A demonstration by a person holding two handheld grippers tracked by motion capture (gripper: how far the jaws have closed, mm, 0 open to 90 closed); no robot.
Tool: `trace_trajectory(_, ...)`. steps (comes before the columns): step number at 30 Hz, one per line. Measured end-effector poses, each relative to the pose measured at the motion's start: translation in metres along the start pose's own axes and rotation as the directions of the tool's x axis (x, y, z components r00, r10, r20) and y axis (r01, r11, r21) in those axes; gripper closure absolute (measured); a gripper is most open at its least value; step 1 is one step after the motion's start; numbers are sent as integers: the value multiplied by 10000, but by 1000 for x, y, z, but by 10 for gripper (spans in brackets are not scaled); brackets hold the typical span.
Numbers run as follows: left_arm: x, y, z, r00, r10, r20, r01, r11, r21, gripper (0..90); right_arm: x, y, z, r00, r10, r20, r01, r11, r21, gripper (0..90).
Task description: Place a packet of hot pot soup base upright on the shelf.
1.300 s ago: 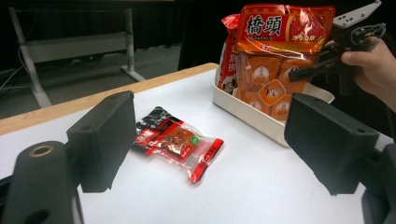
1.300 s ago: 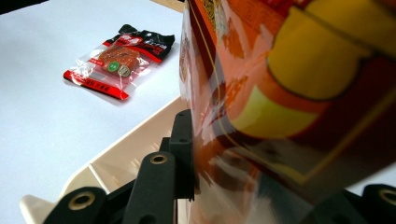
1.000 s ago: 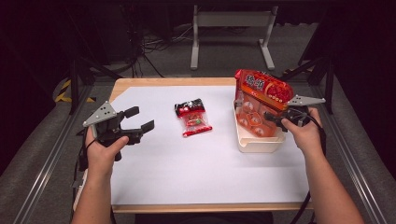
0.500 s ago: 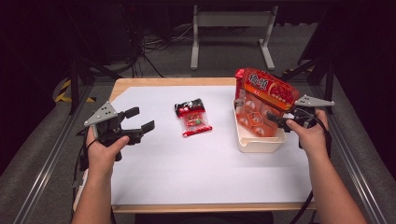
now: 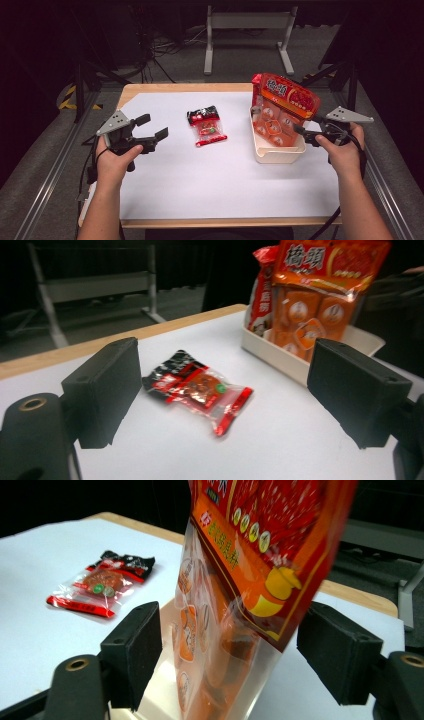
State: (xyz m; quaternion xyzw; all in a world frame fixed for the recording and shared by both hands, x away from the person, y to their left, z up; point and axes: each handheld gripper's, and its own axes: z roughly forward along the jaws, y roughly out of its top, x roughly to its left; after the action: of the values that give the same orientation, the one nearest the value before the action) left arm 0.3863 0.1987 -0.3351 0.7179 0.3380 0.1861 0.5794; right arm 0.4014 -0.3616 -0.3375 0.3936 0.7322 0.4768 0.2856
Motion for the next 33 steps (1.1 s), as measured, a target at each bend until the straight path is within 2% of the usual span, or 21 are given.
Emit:
trace_trajectory(5, 0, -1, 3, 9999, 96, 53, -97, 9999, 129, 170, 1, 1, -12, 10000, 33, 19, -33, 10000, -82, 258)
trace_trajectory(8, 0, -3, 3, 9995, 248, -190, -245, 9996, 156, 179, 4, 2, -21, 9997, -32, 243, 34, 9999, -102, 258)
trace_trajectory(11, 0, -4, 4, 9992, 318, -251, -314, 9994, 174, 192, 9, 4, -27, 9998, -57, 169, 57, 10000, -46, 255)
trace_trajectory(17, -1, -4, 7, 9992, 318, -234, -307, 9986, 436, 206, 26, 7, -36, 9981, -528, -325, 531, 9986, 76, 255)
trace_trajectory(19, -1, -4, 9, 9998, -81, -192, 91, 9987, 494, 204, 33, 8, -36, 9957, -603, -700, 604, 9982, -6, 255)
trace_trajectory(21, 0, -4, 11, 9993, -291, -223, 306, 9971, 697, 200, 39, 10, -36, 9917, -700, -1079, 694, 9975, -101, 255)
trace_trajectory(23, 0, -4, 13, 9990, -384, -233, 402, 9960, 803, 194, 46, 11, -35, 9852, -790, -1518, 770, 9968, -190, 255)
trace_trajectory(25, 0, -4, 14, 9987, -460, -233, 477, 9957, 791, 191, 51, 12, -34, 9807, -946, -1711, 927, 9955, -188, 254)
trace_trajectory(29, 0, -5, 16, 9995, -154, -276, 178, 9959, 892, 175, 59, 11, -29, 9720, -1143, -2054, 1135, 9934, -157, 254)
trace_trajectory(33, 0, -5, 20, 9992, 88, -382, -57, 9969, 790, 141, 66, 10, -25, 9636, -1337, -2315, 1353, 9908, -89, 254)
